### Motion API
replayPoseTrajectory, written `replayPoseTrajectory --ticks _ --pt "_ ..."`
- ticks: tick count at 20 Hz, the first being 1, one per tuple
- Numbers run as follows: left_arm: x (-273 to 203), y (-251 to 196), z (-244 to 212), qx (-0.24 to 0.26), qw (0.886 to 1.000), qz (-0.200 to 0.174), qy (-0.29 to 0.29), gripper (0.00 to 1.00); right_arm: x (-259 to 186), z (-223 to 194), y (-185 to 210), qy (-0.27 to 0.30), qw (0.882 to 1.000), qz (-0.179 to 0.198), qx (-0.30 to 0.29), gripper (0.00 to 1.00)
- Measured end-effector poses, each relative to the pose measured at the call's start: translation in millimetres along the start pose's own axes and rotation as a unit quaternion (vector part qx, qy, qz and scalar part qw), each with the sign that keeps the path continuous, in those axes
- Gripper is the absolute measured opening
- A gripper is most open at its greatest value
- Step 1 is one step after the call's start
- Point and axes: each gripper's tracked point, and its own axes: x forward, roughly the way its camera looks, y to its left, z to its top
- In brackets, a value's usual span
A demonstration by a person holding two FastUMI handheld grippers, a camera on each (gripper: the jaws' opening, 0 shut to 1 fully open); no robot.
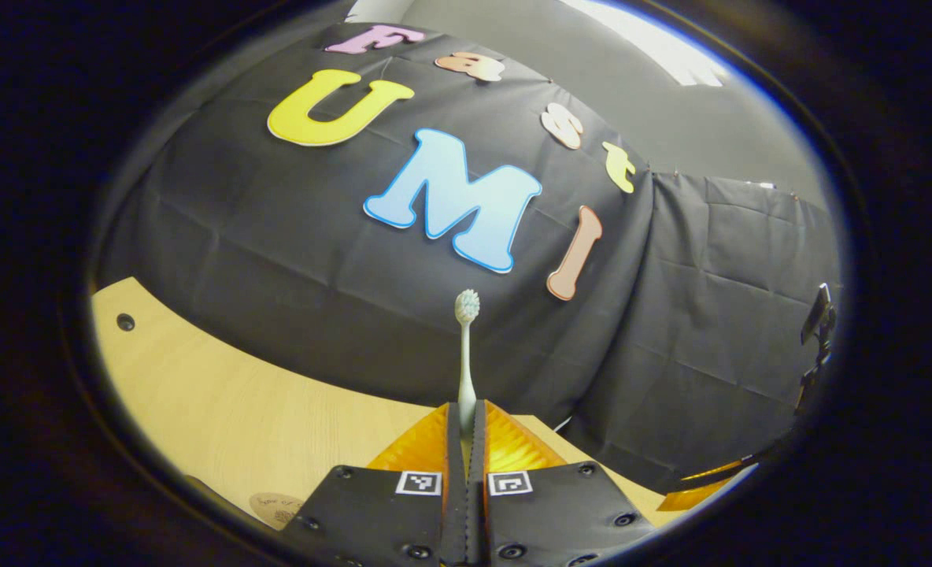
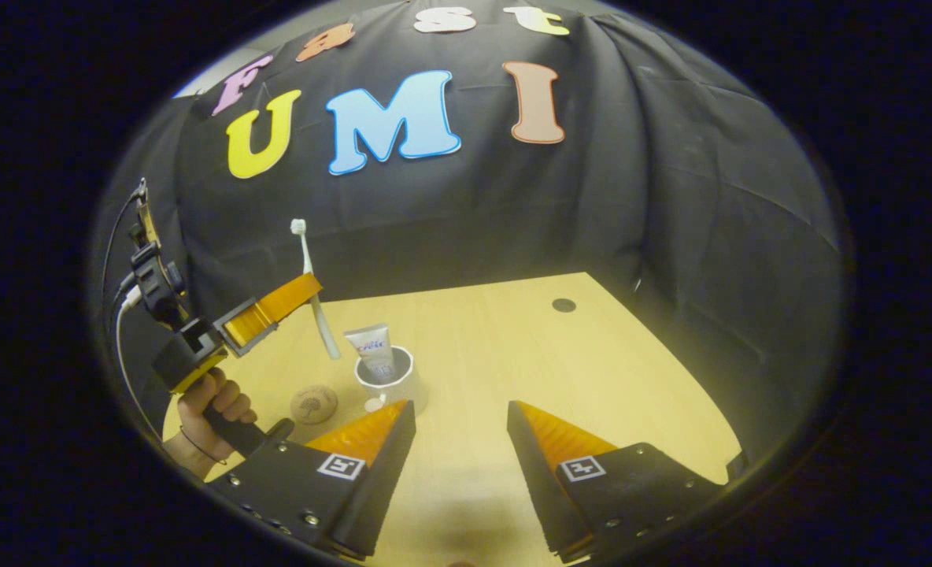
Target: Put the toothbrush and toothpaste on the desktop into the cup, then pick up the cup and place it on the coaster on the desktop.
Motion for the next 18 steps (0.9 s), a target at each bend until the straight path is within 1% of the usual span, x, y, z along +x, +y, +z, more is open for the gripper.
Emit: replayPoseTrajectory --ticks 3,5,7,10,15,18 --pt "17 5 -12 -0.004 1.000 -0.006 -0.004 0.07 -2 -5 4 0.011 1.000 -0.002 0.004 0.75" --pt "30 6 -26 0.001 1.000 -0.009 0.004 0.08 -3 -8 8 0.020 1.000 0.001 0.011 0.75" --pt "35 4 -41 0.009 1.000 -0.013 0.015 0.07 -3 -10 11 0.025 0.999 0.005 0.019 0.75" --pt "35 0 -54 0.019 0.999 -0.019 0.026 0.07 -3 -12 13 0.032 0.999 0.008 0.020 0.75" --pt "29 4 -73 0.045 0.998 -0.016 0.049 0.07 -2 -14 16 0.038 0.999 0.016 0.034 0.75" --pt "25 4 -80 0.062 0.996 -0.010 0.057 0.10 -3 -15 16 0.041 0.998 0.019 0.034 0.75"
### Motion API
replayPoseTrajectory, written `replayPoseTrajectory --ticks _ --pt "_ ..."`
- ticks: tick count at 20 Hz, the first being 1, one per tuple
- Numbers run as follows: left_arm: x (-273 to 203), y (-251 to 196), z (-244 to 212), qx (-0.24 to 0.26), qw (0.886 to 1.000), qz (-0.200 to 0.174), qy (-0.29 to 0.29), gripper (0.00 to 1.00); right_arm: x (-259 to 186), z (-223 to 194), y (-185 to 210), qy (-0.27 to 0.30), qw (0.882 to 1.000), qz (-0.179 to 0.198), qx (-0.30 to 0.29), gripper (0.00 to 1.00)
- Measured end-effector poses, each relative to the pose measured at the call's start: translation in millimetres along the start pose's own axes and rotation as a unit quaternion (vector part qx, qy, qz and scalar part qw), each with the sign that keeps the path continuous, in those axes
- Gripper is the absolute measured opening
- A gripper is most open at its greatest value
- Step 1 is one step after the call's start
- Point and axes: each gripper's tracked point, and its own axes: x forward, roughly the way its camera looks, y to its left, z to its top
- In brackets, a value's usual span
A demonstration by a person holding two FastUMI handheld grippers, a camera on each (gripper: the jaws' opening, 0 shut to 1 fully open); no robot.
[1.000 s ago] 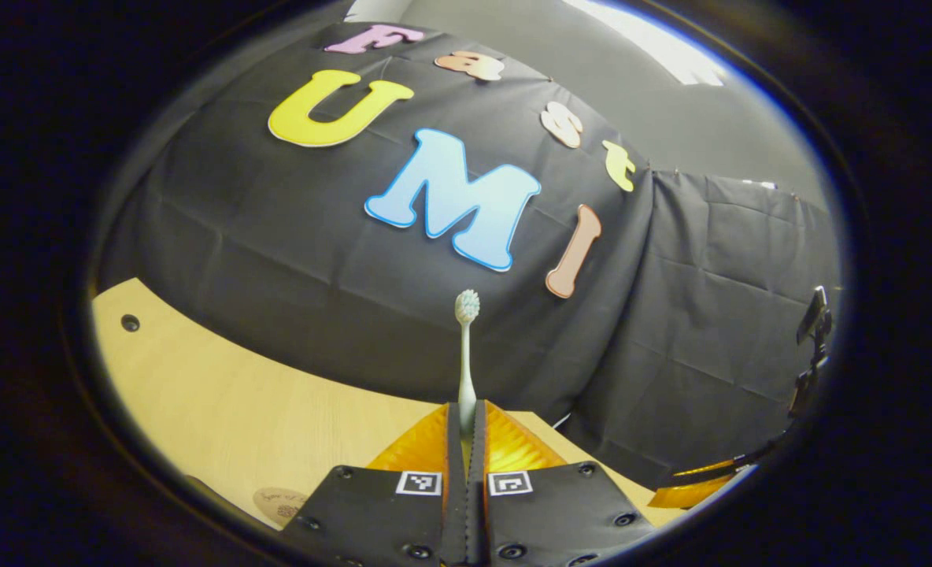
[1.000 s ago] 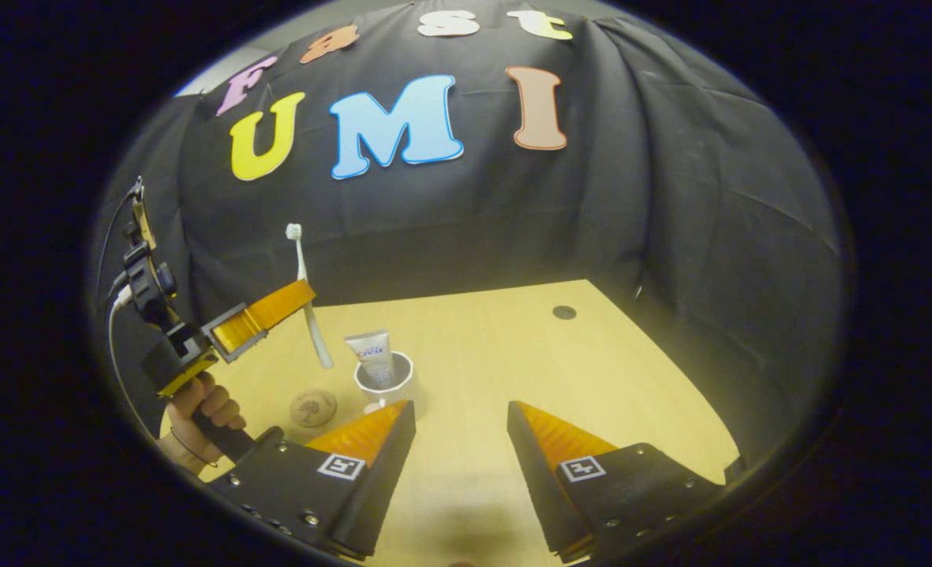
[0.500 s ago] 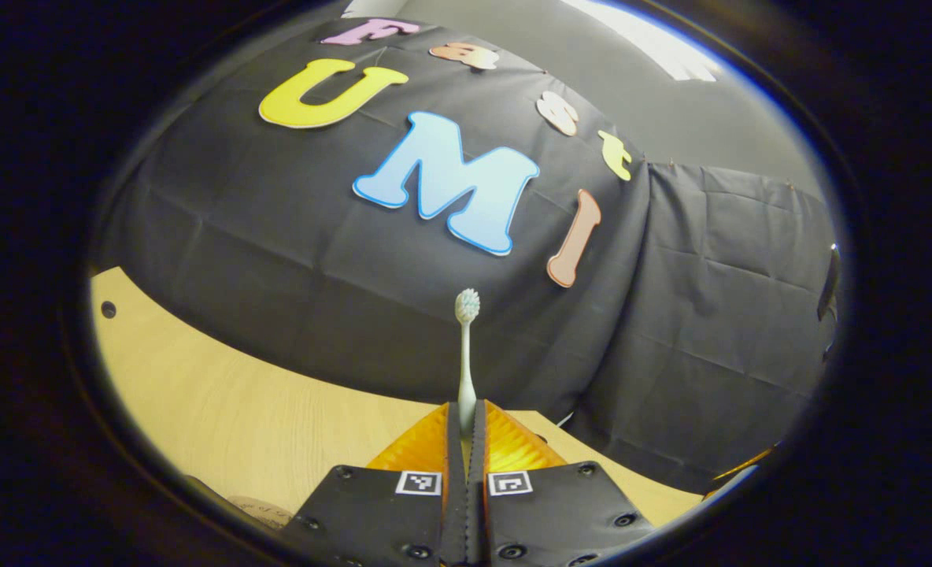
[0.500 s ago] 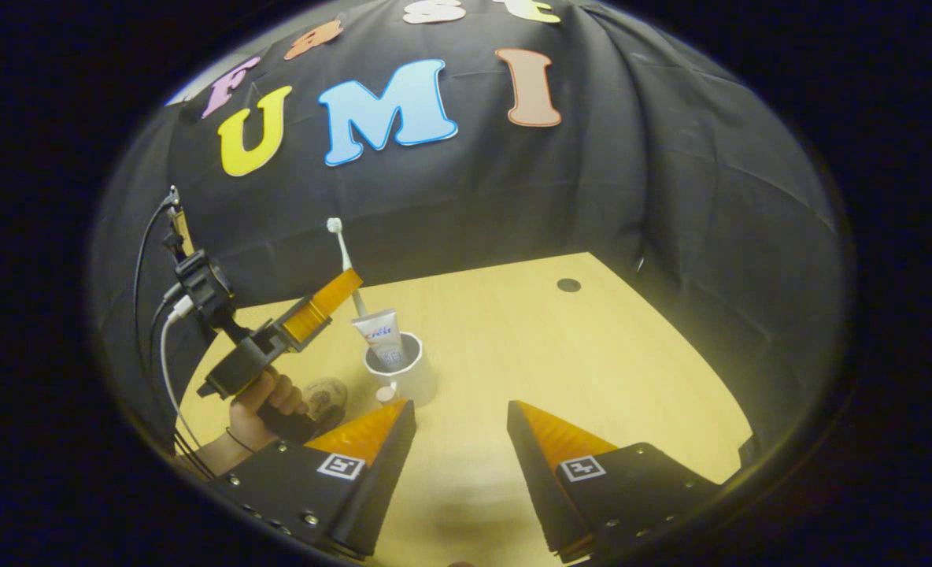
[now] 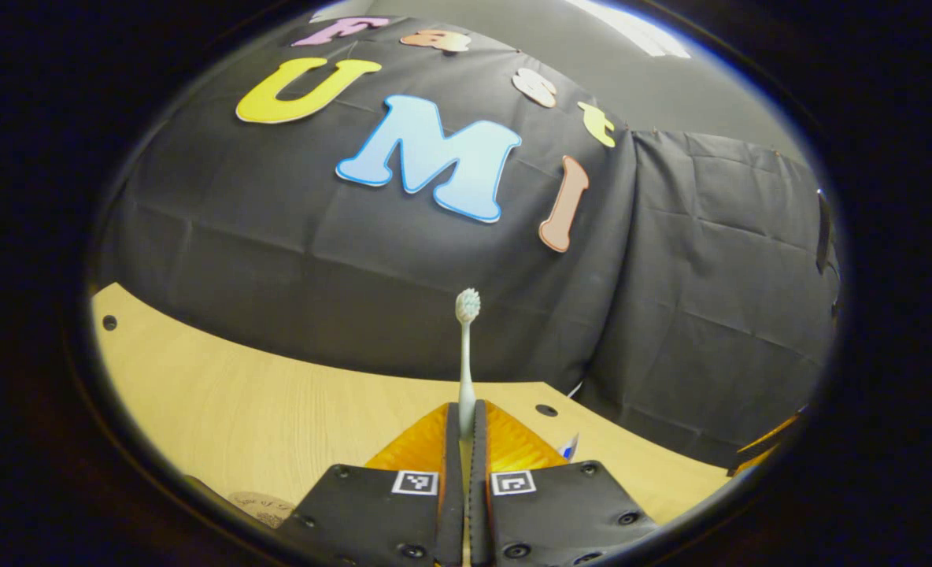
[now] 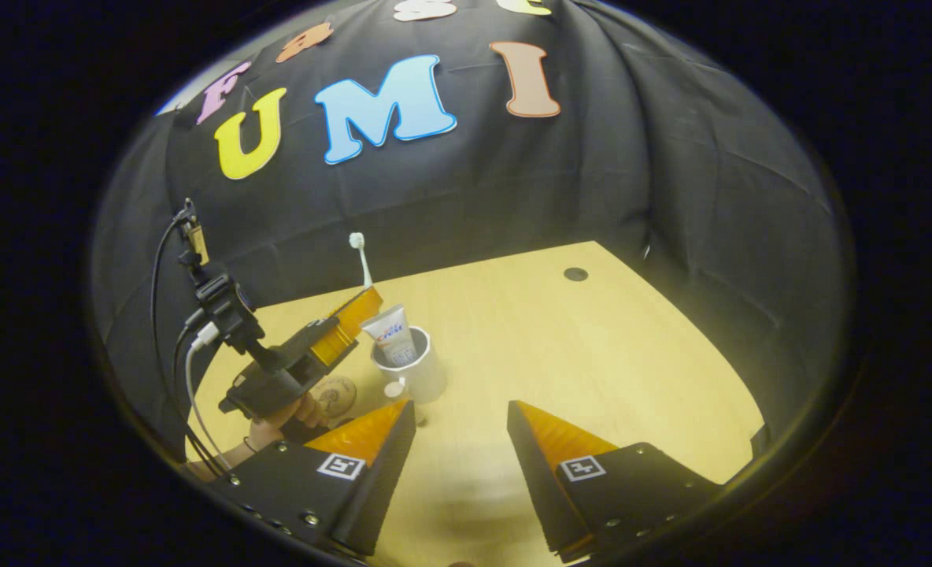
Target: Put the toothbrush and toothpaste on the desktop into the cup, then pick up the cup and place it on the coaster on the desktop.
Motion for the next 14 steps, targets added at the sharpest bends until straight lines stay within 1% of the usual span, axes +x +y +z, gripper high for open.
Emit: replayPoseTrajectory --ticks 2,4,5,6,7,8,9,10,11,12,14 --pt "-2 0 -5 0.005 1.000 0.000 0.009 0.14 0 1 0 0.001 1.000 0.002 0.002 0.75" --pt "-3 -1 -7 0.005 1.000 0.004 0.014 0.16 -1 1 0 0.000 1.000 0.004 0.004 0.75" --pt "-5 -3 -5 0.006 1.000 0.004 0.015 0.10 -1 1 -1 -0.001 1.000 0.004 0.004 0.75" --pt "-6 0 -5 0.009 1.000 0.008 0.016 0.21 -1 2 -2 -0.002 1.000 0.004 0.004 0.75" --pt "-8 -1 -5 0.012 1.000 0.006 0.019 0.22 -1 1 -1 -0.001 1.000 0.005 0.004 0.75" --pt "-10 -2 -5 0.016 1.000 0.008 0.021 0.27 0 1 -1 0.000 1.000 0.006 0.005 0.75" --pt "-12 -2 -5 0.019 1.000 0.008 0.023 0.20 0 0 -1 0.001 1.000 0.007 0.006 0.75" --pt "-14 -1 -4 0.021 0.999 0.011 0.026 0.20 1 1 -1 0.001 1.000 0.006 0.005 0.75" --pt "-16 -3 -4 0.023 0.999 0.010 0.030 0.30 1 0 -1 0.002 1.000 0.007 0.003 0.75" --pt "-22 -3 -3 0.024 0.999 0.013 0.033 0.34 2 1 0 0.003 1.000 0.008 -0.001 0.75" --pt "-33 -4 0 0.028 0.999 0.018 0.042 0.29 4 2 2 0.005 1.000 0.013 -0.009 0.75"
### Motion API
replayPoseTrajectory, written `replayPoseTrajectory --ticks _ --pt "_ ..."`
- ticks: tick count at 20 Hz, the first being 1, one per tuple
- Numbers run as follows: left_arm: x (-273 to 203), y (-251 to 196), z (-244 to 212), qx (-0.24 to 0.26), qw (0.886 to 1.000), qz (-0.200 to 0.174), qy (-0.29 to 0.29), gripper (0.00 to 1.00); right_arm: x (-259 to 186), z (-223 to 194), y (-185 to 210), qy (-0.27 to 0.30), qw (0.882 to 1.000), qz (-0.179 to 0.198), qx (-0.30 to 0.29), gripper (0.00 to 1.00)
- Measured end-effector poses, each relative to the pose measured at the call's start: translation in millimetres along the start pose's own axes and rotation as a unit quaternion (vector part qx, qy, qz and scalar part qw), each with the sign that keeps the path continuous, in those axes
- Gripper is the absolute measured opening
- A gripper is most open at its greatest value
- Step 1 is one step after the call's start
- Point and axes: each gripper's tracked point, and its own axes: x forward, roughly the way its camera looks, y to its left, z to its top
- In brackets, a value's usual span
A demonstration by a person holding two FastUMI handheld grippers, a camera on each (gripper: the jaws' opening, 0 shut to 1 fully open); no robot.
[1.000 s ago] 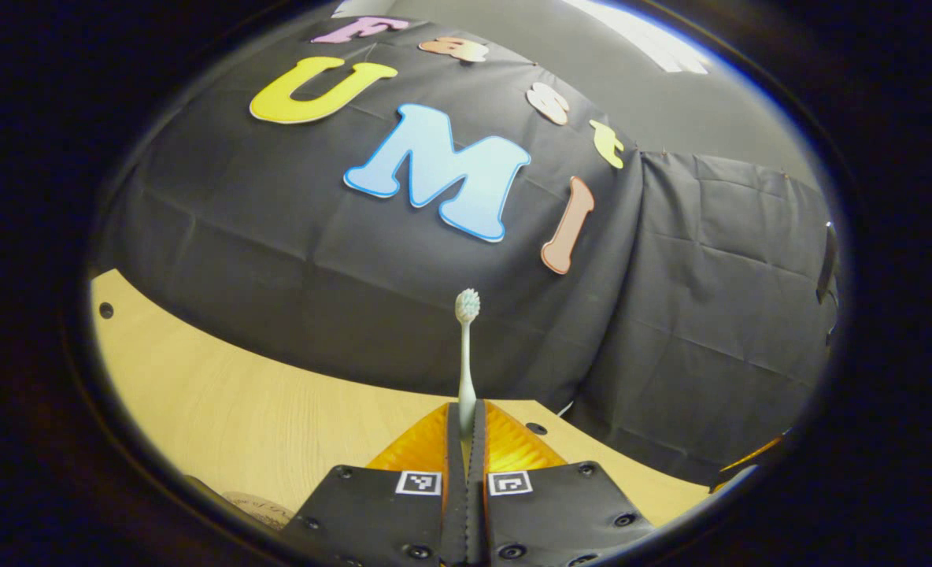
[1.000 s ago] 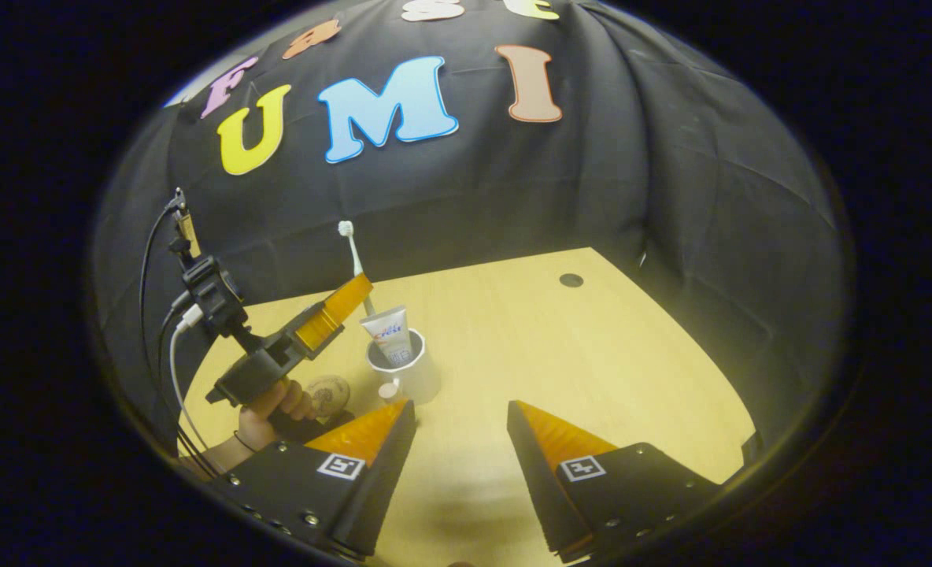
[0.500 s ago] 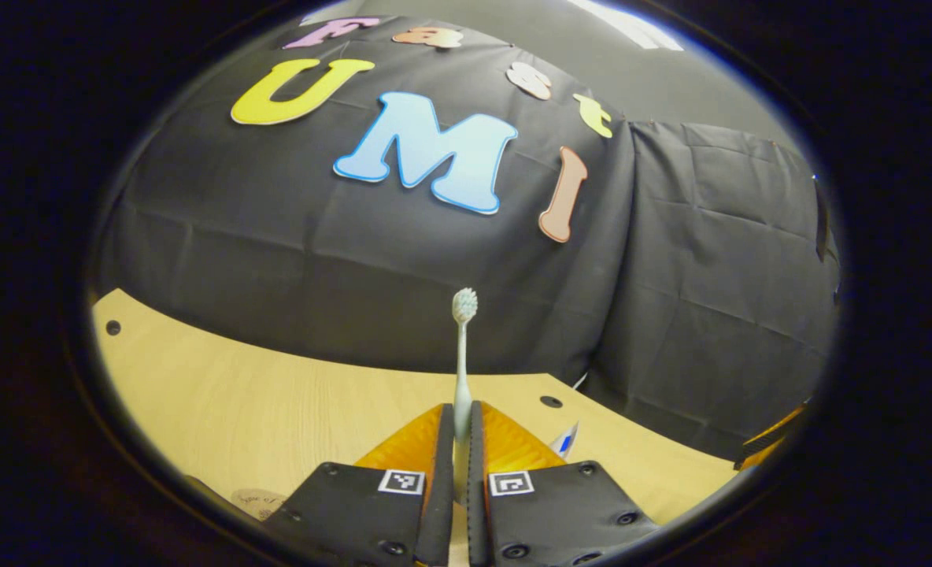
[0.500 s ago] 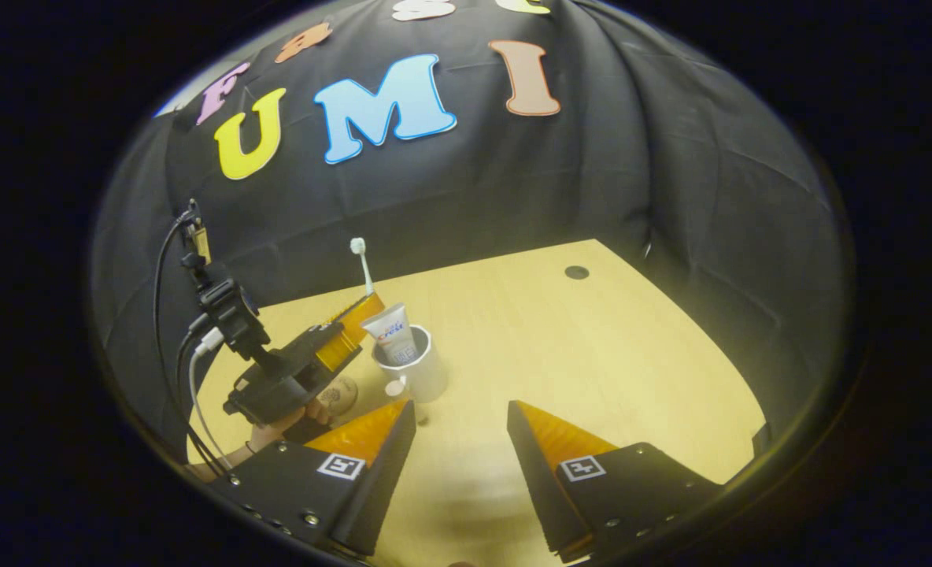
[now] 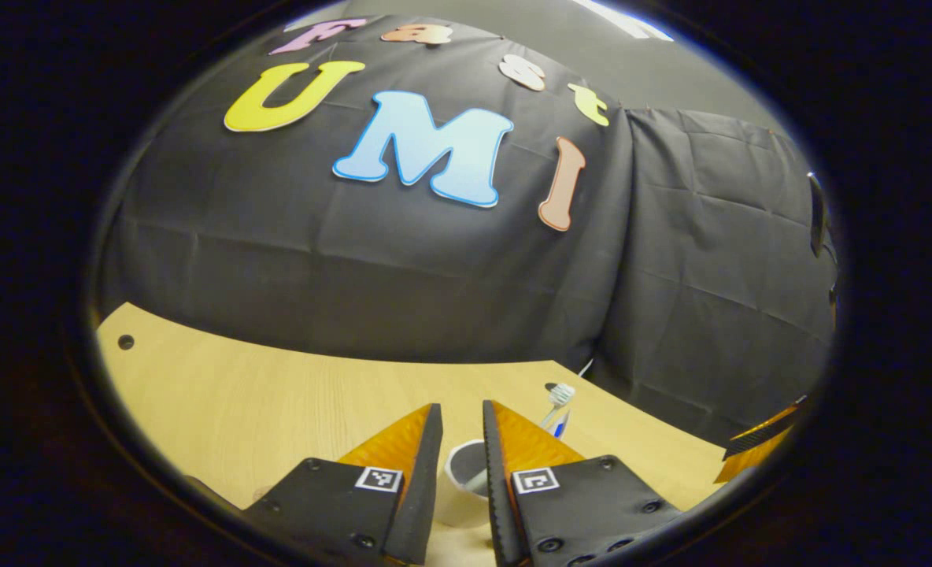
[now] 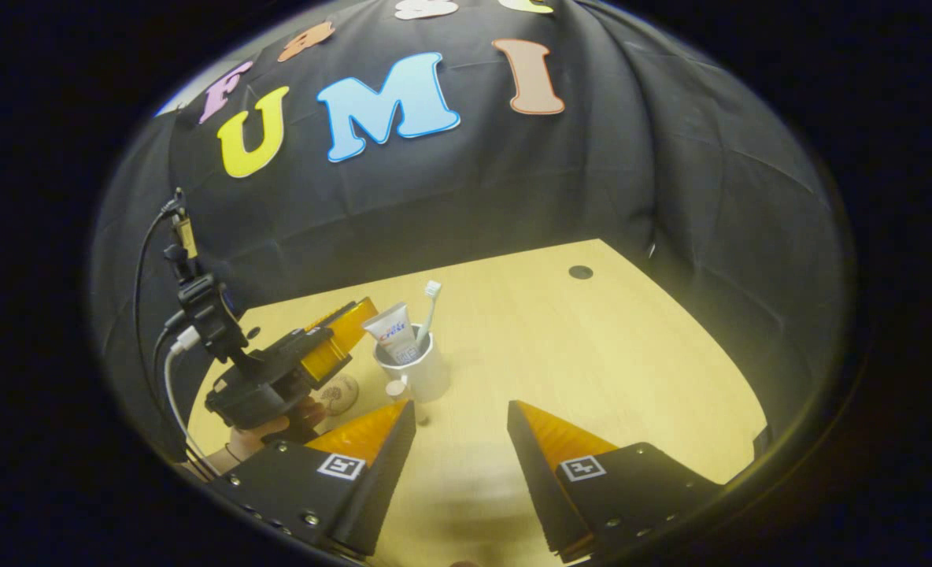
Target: Put the toothbrush and toothpaste on the desktop into the cup, then pick up the cup and place it on the coaster on the desktop.
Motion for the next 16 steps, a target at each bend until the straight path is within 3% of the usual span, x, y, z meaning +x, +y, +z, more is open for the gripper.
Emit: replayPoseTrajectory --ticks 2,3,4,6,7,8,9,10,13,15,16 --pt "-13 -1 6 0.005 1.000 0.008 0.005 0.42 3 2 2 0.002 1.000 0.002 -0.004 0.75" --pt "-21 -1 8 0.006 1.000 0.012 0.007 0.34 4 2 3 0.002 1.000 0.002 -0.005 0.75" --pt "-29 -4 11 0.005 1.000 0.013 0.007 0.51 6 3 3 0.005 1.000 0.003 -0.005 0.75" --pt "-43 -4 17 0.007 1.000 0.023 0.004 0.66 9 1 7 0.011 1.000 0.010 -0.003 0.75" --pt "-50 -4 20 0.008 1.000 0.029 0.002 0.66 10 1 10 0.013 1.000 0.013 -0.004 0.75" --pt "-56 -5 24 0.011 0.999 0.034 0.001 0.74 12 0 10 0.017 1.000 0.015 -0.007 0.75" --pt "-63 -5 28 0.014 0.999 0.040 -0.002 0.74 15 -3 10 0.023 1.000 0.014 -0.010 0.75" --pt "-69 -2 32 0.017 0.998 0.052 -0.004 0.67 17 -3 11 0.027 0.999 0.014 -0.010 0.75" --pt "-87 -3 36 0.022 0.997 0.068 0.002 0.96 24 -4 14 0.037 0.999 0.016 -0.003 0.75" --pt "-98 -5 41 0.024 0.997 0.076 0.002 0.95 27 -2 15 0.038 0.999 0.015 -0.002 0.75" --pt "-104 -6 42 0.024 0.997 0.080 0.004 0.98 29 -1 15 0.041 0.999 0.017 -0.004 0.82"
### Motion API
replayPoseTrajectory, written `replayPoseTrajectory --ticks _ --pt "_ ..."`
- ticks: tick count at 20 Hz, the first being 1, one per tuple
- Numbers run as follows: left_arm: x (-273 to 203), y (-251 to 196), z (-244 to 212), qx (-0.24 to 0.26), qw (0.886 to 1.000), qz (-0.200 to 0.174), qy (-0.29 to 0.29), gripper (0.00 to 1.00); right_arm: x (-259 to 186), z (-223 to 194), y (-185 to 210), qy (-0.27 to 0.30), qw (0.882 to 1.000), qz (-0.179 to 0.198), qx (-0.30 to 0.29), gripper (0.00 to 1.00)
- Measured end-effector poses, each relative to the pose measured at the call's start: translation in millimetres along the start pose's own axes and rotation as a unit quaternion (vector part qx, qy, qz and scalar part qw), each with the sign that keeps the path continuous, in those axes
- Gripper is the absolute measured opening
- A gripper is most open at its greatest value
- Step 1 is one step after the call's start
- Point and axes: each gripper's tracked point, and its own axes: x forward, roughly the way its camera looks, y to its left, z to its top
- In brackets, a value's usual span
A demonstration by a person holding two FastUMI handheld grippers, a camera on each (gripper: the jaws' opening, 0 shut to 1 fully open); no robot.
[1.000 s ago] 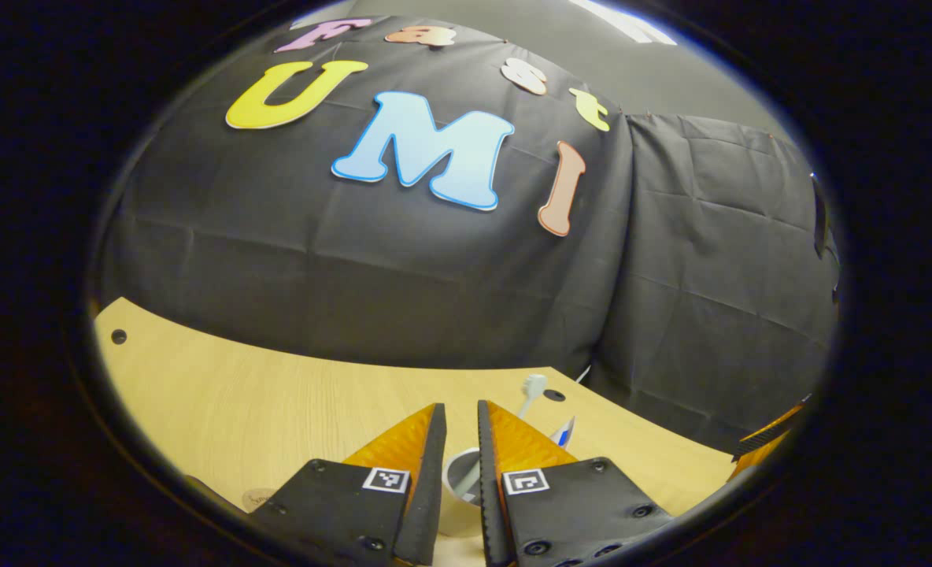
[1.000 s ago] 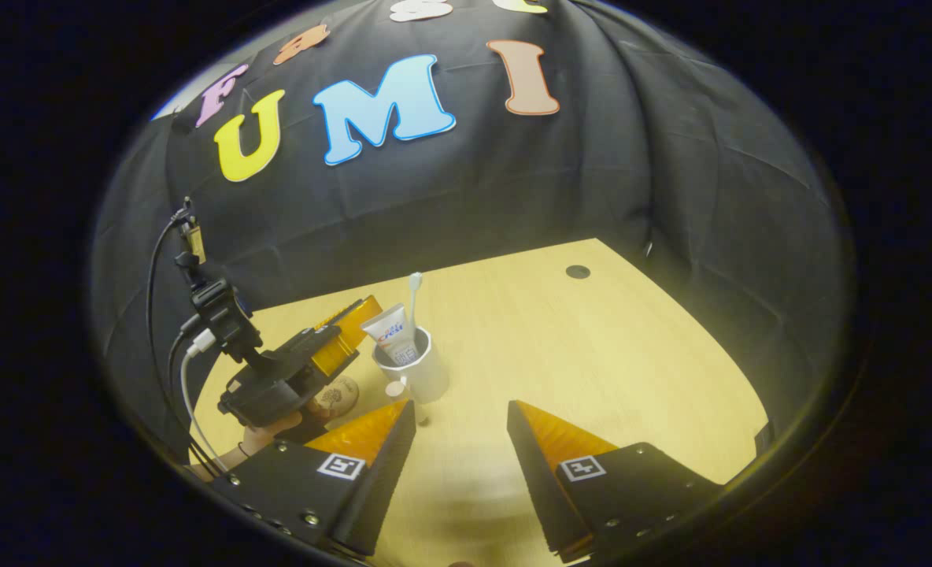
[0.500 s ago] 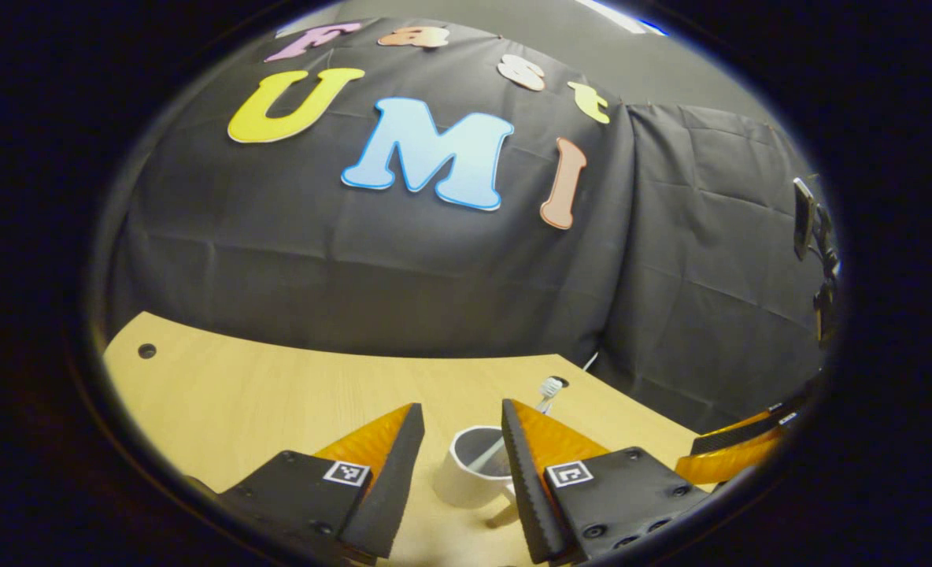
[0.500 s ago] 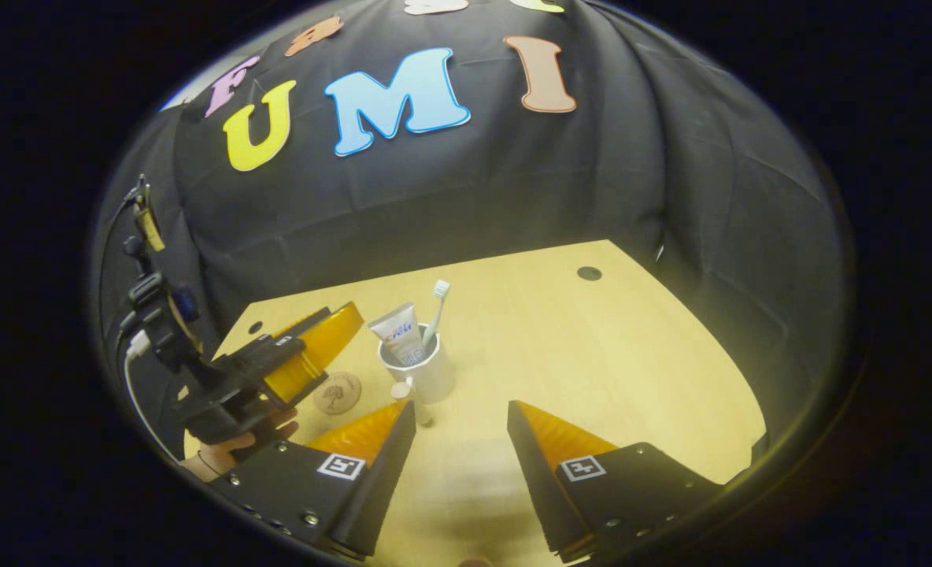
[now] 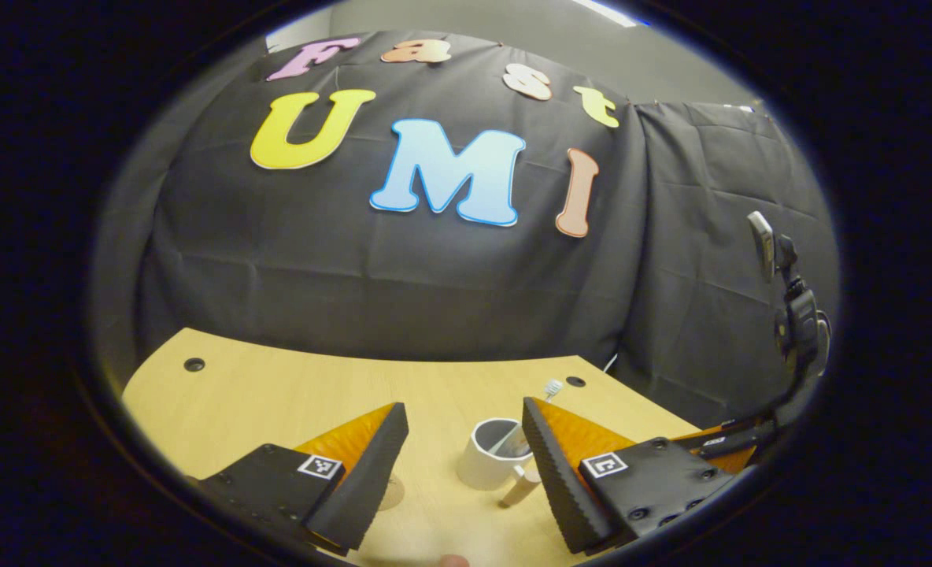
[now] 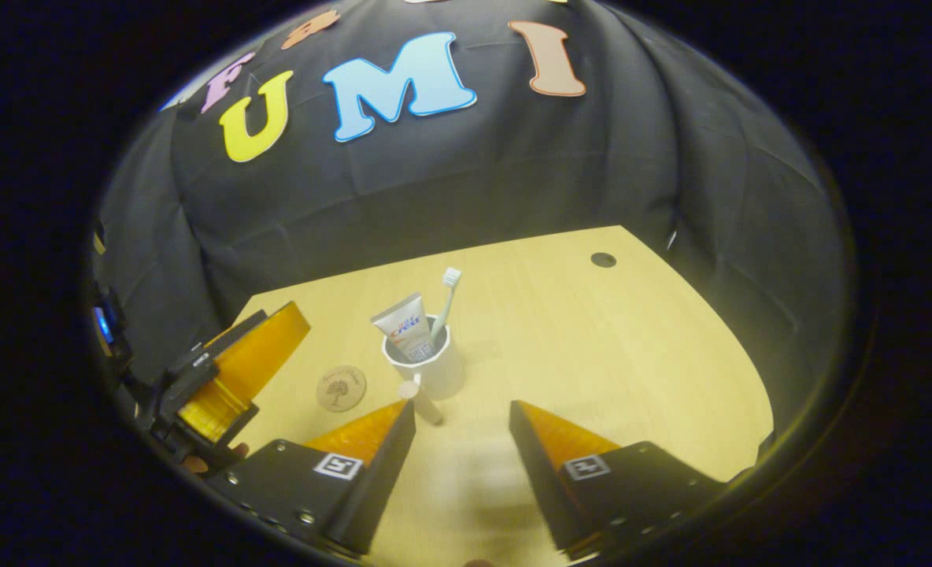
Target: Put the toothbrush and toothpaste on the desktop into the cup, then pick up the cup and place it on the coaster on the desktop.
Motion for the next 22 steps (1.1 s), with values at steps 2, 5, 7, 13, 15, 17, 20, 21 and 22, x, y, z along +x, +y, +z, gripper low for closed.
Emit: replayPoseTrajectory --ticks 2,5,7,13,15,17,20,21,22 --pt "-11 0 3 -0.008 1.000 0.003 0.000 0.95 5 4 5 -0.003 1.000 0.010 0.003 0.98" --pt "-23 7 5 -0.015 1.000 0.016 0.002 0.98 14 7 13 0.006 1.000 0.015 -0.005 0.98" --pt "-30 13 7 -0.019 0.999 0.026 0.004 0.95 22 4 19 0.026 0.999 0.018 -0.014 0.98" --pt "-51 36 11 -0.019 0.997 0.067 0.015 0.99 51 -2 35 0.081 0.996 0.021 -0.037 0.98" --pt "-56 40 8 -0.030 0.997 0.072 0.024 0.96 62 -4 38 0.100 0.994 0.014 -0.047 0.98" --pt "-59 45 6 -0.043 0.996 0.076 0.028 0.96 72 -8 41 0.121 0.991 0.010 -0.055 0.98" --pt "-59 55 2 -0.043 0.995 0.085 0.035 0.96 88 -16 45 0.155 0.986 0.007 -0.065 0.98" --pt "-59 57 1 -0.041 0.995 0.088 0.037 0.96 91 -18 44 0.167 0.983 0.000 -0.071 0.98" --pt "-59 59 0 -0.040 0.994 0.089 0.039 0.96 95 -19 43 0.177 0.981 -0.005 -0.079 0.98"
